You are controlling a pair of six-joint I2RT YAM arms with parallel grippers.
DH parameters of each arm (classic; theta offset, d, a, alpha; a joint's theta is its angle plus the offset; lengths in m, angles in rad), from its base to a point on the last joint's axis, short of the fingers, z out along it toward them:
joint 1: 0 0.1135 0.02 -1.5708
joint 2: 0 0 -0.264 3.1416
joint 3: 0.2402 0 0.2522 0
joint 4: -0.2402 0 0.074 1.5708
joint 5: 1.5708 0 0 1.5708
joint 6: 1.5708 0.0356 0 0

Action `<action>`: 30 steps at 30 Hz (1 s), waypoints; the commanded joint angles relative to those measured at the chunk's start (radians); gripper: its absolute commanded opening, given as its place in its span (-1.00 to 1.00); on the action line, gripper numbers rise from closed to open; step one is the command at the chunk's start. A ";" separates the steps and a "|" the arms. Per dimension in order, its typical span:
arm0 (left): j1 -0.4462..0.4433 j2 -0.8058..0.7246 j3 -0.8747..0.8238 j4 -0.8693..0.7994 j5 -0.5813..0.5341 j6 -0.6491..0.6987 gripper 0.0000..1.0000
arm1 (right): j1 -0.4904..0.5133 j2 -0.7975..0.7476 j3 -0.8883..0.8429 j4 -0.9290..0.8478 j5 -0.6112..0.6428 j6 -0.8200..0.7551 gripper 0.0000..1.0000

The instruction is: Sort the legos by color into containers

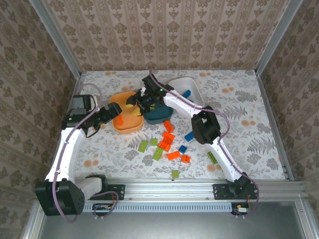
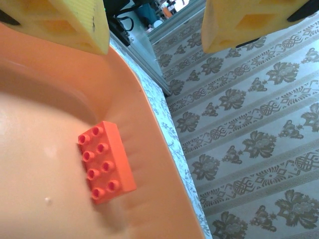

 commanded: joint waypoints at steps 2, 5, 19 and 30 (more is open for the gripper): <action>-0.007 0.023 -0.006 0.043 0.033 -0.013 0.99 | -0.034 -0.125 0.010 -0.161 0.036 -0.154 0.06; -0.031 0.046 0.003 0.062 0.033 -0.005 1.00 | -0.082 -0.238 -0.087 -0.256 0.069 -0.285 0.07; -0.325 0.323 0.172 0.127 -0.047 0.033 1.00 | -0.259 -0.742 -0.669 -0.954 0.717 -0.830 0.20; -0.403 0.456 0.278 0.152 -0.043 0.002 0.99 | -0.256 -0.850 -1.093 -0.896 0.760 -0.786 0.28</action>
